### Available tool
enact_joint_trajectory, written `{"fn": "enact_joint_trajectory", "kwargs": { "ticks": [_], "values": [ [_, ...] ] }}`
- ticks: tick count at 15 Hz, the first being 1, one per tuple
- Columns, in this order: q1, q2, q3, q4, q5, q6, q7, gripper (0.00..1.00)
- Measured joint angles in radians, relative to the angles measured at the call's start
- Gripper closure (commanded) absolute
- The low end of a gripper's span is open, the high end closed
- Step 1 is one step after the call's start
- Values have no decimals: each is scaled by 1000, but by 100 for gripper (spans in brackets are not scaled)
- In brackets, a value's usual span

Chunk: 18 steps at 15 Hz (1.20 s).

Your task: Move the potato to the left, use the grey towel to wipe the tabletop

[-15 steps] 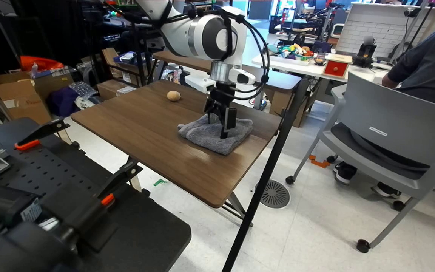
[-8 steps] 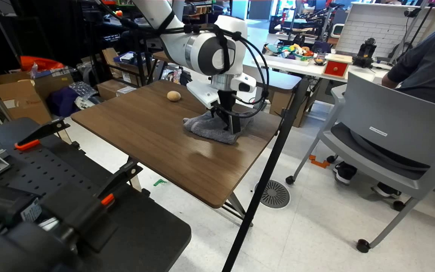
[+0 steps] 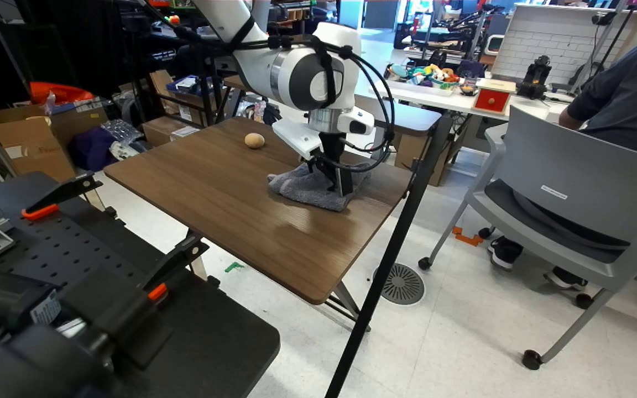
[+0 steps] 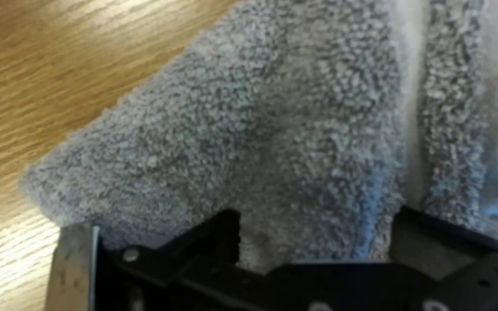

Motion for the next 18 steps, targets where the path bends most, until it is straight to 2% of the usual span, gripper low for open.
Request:
{"fn": "enact_joint_trajectory", "kwargs": {
  "ticks": [5,9,13,18],
  "values": [
    [6,8,-3,8,-2,29,14,0],
    [11,-15,-6,-49,-14,85,-22,0],
    [10,-74,-10,-162,-47,102,-114,0],
    [-2,-184,-13,-375,-107,123,-273,0]
  ]
}}
